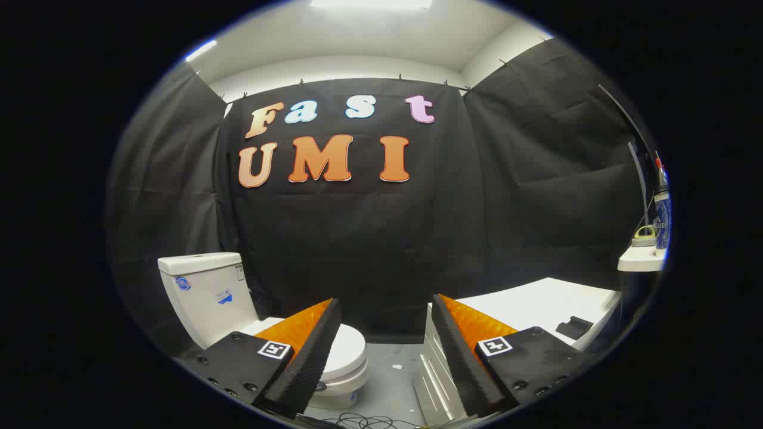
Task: Open the toilet lid.
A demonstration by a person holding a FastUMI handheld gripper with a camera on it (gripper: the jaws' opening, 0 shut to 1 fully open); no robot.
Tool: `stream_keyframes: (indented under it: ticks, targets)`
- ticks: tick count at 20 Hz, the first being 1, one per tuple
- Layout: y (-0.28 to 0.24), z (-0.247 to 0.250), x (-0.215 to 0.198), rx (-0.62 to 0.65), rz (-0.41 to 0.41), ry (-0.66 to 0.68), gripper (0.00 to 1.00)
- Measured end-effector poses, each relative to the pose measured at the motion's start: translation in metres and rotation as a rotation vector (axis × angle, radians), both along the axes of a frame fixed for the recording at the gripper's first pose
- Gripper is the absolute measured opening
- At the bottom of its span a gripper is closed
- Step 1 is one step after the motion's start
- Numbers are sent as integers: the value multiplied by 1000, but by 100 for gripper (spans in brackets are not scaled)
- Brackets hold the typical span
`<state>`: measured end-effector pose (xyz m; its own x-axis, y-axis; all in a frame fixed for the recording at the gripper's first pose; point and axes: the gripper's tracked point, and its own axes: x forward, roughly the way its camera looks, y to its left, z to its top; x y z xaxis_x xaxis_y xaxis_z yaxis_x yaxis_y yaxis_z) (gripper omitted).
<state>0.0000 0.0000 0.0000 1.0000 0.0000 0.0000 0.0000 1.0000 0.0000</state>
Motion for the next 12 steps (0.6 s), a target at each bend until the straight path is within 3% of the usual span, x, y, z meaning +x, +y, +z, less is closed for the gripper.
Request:
stream_keyframes:
  ticks: [12]
  targets:
    - [1, -2, 0, -1, 2, 8, 98]
